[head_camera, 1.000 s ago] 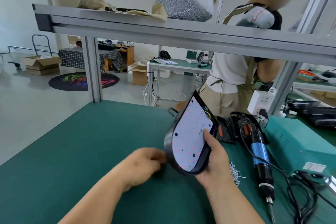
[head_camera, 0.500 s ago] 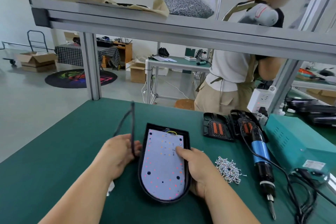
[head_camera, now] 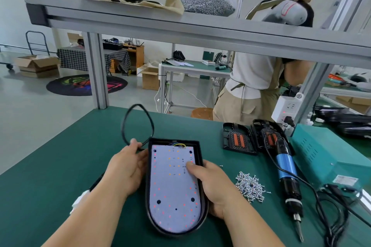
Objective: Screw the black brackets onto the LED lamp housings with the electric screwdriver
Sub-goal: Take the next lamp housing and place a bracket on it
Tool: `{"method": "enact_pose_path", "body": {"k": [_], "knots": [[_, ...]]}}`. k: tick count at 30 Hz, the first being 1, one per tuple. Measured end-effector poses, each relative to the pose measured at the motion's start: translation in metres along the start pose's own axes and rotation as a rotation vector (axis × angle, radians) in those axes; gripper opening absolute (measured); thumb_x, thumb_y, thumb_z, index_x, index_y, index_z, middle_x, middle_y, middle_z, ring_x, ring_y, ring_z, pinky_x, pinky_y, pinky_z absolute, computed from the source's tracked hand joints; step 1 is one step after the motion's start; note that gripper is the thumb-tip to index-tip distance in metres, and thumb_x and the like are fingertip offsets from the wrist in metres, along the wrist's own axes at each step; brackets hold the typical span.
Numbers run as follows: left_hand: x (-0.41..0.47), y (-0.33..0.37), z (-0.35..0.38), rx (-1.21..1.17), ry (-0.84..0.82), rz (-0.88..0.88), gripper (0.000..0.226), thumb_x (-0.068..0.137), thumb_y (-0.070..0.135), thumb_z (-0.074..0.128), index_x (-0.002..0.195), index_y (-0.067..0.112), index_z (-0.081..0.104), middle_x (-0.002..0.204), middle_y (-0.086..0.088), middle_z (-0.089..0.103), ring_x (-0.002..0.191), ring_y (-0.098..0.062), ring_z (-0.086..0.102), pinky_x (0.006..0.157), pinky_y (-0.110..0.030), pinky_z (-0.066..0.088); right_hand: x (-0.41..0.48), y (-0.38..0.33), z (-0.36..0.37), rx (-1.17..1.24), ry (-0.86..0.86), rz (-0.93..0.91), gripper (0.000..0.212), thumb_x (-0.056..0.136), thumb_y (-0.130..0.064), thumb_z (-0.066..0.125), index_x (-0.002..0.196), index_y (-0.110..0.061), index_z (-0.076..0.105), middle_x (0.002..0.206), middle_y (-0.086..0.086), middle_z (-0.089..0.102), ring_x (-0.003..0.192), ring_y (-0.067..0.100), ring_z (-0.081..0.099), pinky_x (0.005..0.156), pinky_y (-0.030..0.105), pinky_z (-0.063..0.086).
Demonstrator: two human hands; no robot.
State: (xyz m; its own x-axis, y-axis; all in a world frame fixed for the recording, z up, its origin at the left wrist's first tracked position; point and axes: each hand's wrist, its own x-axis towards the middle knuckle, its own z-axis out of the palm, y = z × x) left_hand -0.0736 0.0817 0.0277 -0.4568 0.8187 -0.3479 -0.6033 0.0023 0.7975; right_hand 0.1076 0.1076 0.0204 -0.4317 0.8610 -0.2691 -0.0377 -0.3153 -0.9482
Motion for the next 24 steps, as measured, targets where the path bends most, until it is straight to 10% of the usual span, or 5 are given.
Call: {"method": "enact_pose_path", "body": {"k": [5, 9, 14, 18, 24], "knots": [[-0.001, 0.005, -0.001, 0.018, 0.124, -0.033, 0.034, 0.106, 0.025, 0.044, 0.079, 0.010, 0.058, 0.040, 0.002, 0.056, 0.030, -0.013, 0.047, 0.053, -0.031, 0.043, -0.004, -0.001, 0.000, -0.079, -0.116, -0.064, 0.015, 0.101, -0.013, 0.054, 0.109, -0.007, 0.064, 0.100, 0.010, 0.076, 0.081, 0.022, 0.071, 0.080, 0.038, 0.058], [0.004, 0.009, -0.002, 0.048, 0.038, -0.120, 0.026, 0.104, 0.021, 0.048, 0.096, 0.002, 0.065, 0.076, -0.013, 0.070, 0.061, -0.025, 0.066, 0.059, -0.037, 0.054, -0.005, -0.001, 0.001, -0.077, -0.107, -0.086, 0.014, 0.101, -0.012, 0.053, 0.107, -0.009, 0.065, 0.099, 0.010, 0.076, 0.082, 0.024, 0.071, 0.082, 0.040, 0.057], [-0.002, -0.004, 0.000, 0.102, -0.160, -0.130, 0.065, 0.095, 0.061, 0.045, 0.091, 0.005, 0.078, 0.091, -0.019, 0.075, 0.076, -0.033, 0.073, 0.074, -0.044, 0.052, 0.004, 0.004, 0.006, -0.030, 0.100, -0.046, 0.013, 0.101, -0.014, 0.053, 0.106, -0.007, 0.063, 0.099, 0.013, 0.076, 0.093, 0.033, 0.072, 0.089, 0.051, 0.057], [-0.014, -0.014, 0.005, 0.276, -0.255, -0.085, 0.048, 0.092, 0.045, 0.062, 0.118, 0.005, 0.067, 0.109, -0.024, 0.072, 0.100, -0.044, 0.069, 0.091, -0.057, 0.054, 0.005, 0.000, 0.002, -0.125, 0.123, -0.036, 0.012, 0.100, -0.015, 0.055, 0.105, -0.009, 0.064, 0.097, 0.011, 0.077, 0.090, 0.031, 0.073, 0.089, 0.051, 0.057], [-0.011, -0.012, 0.008, 0.458, -0.210, -0.085, 0.023, 0.092, 0.021, 0.067, 0.109, 0.006, 0.066, 0.091, -0.017, 0.077, 0.077, -0.034, 0.075, 0.067, -0.041, 0.059, 0.001, -0.010, -0.002, -0.302, 0.154, -0.090, 0.012, 0.098, -0.021, 0.057, 0.097, -0.015, 0.067, 0.090, 0.000, 0.078, 0.087, 0.023, 0.074, 0.088, 0.045, 0.057]]}}
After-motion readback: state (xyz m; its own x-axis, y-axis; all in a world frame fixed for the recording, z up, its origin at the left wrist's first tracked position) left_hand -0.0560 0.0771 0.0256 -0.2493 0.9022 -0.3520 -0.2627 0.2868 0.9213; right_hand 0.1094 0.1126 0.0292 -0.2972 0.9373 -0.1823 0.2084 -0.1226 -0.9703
